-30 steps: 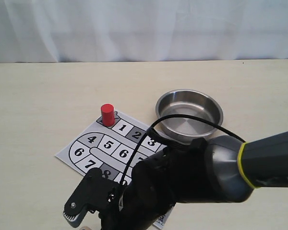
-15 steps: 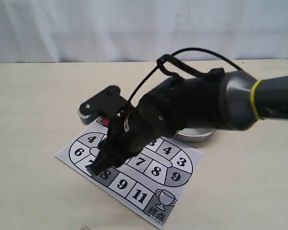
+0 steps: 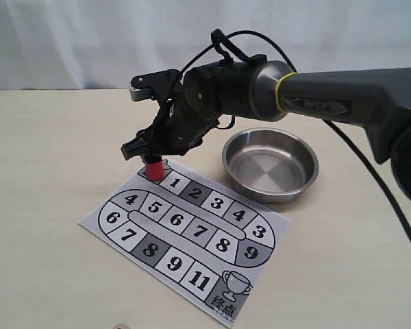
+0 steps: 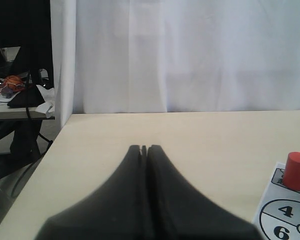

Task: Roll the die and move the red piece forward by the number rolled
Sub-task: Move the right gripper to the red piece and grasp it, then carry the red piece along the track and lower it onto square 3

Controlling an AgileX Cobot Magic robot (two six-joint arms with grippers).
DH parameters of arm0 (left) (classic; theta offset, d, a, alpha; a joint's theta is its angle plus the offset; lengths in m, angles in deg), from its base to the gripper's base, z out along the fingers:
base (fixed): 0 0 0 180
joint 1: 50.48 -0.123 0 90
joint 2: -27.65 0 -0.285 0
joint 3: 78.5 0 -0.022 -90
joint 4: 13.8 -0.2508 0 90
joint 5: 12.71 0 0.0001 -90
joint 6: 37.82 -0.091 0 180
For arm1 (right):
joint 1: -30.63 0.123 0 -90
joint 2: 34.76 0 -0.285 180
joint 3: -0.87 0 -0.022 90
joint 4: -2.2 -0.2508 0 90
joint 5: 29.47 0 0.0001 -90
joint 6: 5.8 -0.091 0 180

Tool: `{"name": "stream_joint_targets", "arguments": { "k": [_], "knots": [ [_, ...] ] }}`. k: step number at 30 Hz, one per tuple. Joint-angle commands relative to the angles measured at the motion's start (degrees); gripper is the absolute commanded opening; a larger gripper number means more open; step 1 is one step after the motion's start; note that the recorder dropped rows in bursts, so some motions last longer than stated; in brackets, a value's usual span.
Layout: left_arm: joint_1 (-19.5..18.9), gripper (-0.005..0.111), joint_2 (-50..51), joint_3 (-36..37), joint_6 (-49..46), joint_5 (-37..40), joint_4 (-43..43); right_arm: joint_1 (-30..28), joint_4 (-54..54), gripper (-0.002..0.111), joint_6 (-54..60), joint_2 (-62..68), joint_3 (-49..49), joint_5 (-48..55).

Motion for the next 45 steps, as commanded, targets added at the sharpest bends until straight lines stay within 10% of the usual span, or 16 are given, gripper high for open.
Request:
{"name": "stream_joint_targets", "arguments": {
  "k": [1, 20, 30, 45],
  "knots": [
    [0.01, 0.000, -0.06, -0.30, 0.12, -0.59, 0.07, -0.80, -2.03, 0.058, -0.21, 3.21, 4.14, 0.40],
    [0.01, 0.000, -0.06, -0.30, 0.12, -0.59, 0.07, -0.80, -2.03, 0.058, 0.25, 8.93, 5.86, -6.19],
    [0.01, 0.000, -0.06, -0.30, 0.12, -0.59, 0.07, -0.80, 2.53, 0.004, 0.25, 7.73, 5.99, -4.60],
    [0.01, 0.000, -0.06, -0.30, 0.12, -0.59, 0.07, -0.80, 8.62, 0.004, 0.25, 7.98, 6.11, 5.64]
  ]
}}
